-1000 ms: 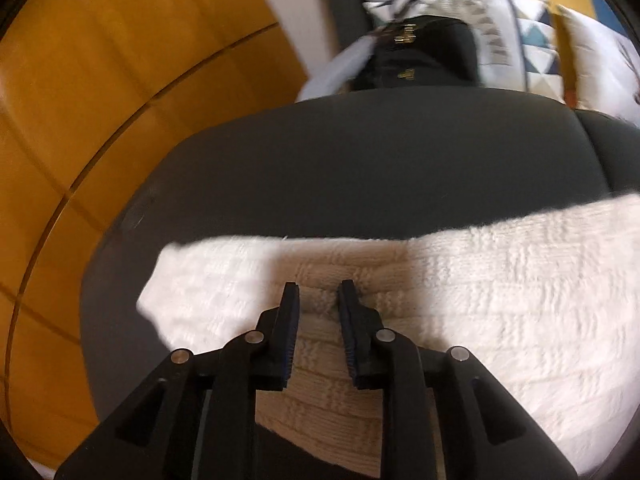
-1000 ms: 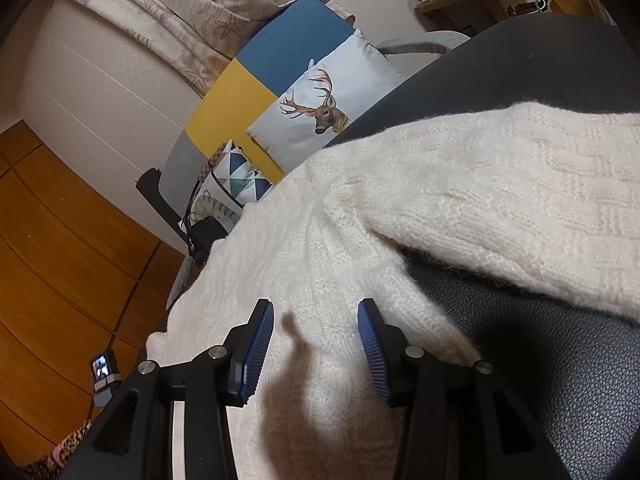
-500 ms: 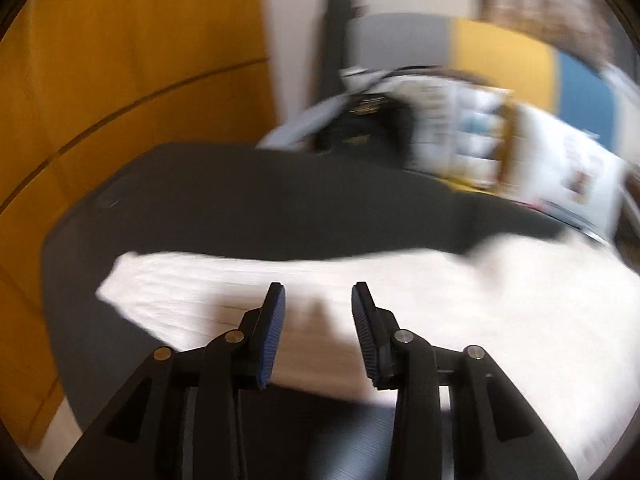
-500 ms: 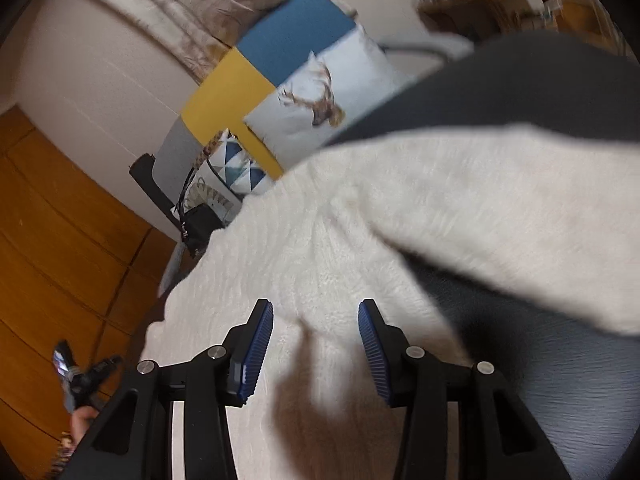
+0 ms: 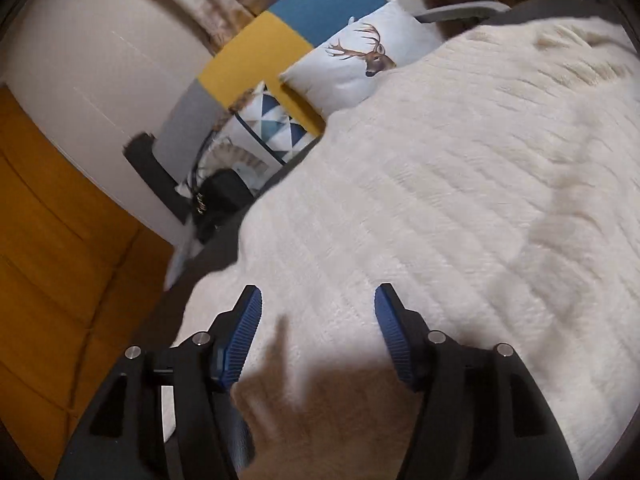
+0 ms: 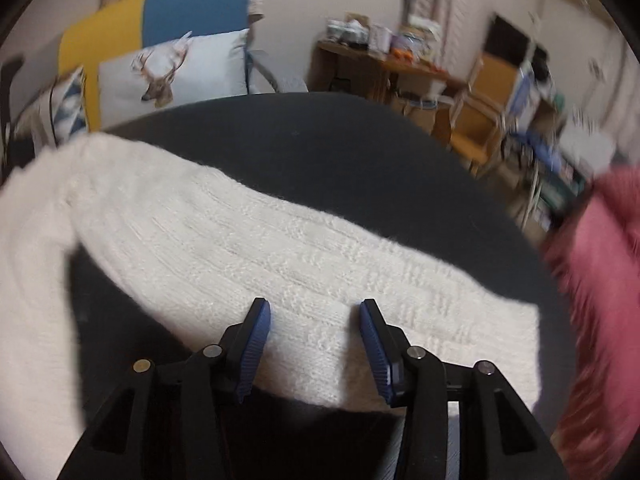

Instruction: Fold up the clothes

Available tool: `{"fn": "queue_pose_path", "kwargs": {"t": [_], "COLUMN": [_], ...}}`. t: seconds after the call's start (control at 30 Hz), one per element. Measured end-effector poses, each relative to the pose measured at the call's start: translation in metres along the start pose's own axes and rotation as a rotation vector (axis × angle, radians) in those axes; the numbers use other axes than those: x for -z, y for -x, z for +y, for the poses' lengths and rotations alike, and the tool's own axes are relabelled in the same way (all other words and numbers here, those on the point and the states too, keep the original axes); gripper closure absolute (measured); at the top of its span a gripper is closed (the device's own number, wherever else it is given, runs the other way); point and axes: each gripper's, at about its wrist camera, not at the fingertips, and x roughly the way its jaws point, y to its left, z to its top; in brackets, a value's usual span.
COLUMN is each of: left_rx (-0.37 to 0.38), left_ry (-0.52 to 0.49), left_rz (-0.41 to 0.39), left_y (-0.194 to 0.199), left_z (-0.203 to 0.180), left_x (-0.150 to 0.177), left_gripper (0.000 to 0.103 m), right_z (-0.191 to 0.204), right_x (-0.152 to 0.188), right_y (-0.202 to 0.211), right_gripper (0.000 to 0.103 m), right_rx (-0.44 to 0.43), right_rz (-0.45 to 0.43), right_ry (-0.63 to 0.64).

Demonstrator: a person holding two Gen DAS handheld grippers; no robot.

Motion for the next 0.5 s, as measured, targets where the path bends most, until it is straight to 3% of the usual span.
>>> {"fn": "queue_pose_path", "kwargs": {"t": [0.07,0.17,0.23,0.33,0.37,0.43,0.5], "left_rx": [-0.015,0.035,0.056,0.025,0.008,0.012,0.064], "left_ry": [-0.073,-0.073,-0.077,-0.086,-0.074,-0.038,-0.02], "left_rz": [-0.02,-0.057,-0.067,-0.041,-0.031,-0.023,-0.018], "left_y": [-0.004,-0.013,-0.013,-0.01,-0.006,0.003,0.012], "left_z": [-0.009,0.01,0.012,0.007,0.004,0.0,-0.009], "left_x": [0.0,0.004,0.005,0.0,-0.003,-0.008,-0.011], "left_gripper": [0.029,0.027,0.027,0.027,0.027,0.027,0.027], "right_z": [-0.009,-0.022,-0.03,-0.032,-0.028,-0.006,0.037], "right_x": [-0.004,-0.011,-0.02,-0.033,-0.036,-0.038,-0.038], "right_y": [-0.01,-0.024,-0.032,-0.032,-0.023,0.006,0.015], "right_gripper": [0.055,0.05,0.049,0.05,0.05,0.05,0.05], "right_rx": [0.044,0.107,0.099,0.12,0.117,-0.013,-0.123], "right_rz": [0.019,0.046,0.052,0.101,0.082,-0.016,-0.03], "right_ry": [0.023,0.057,0.054,0.053,0.04,0.026,0.102]}}
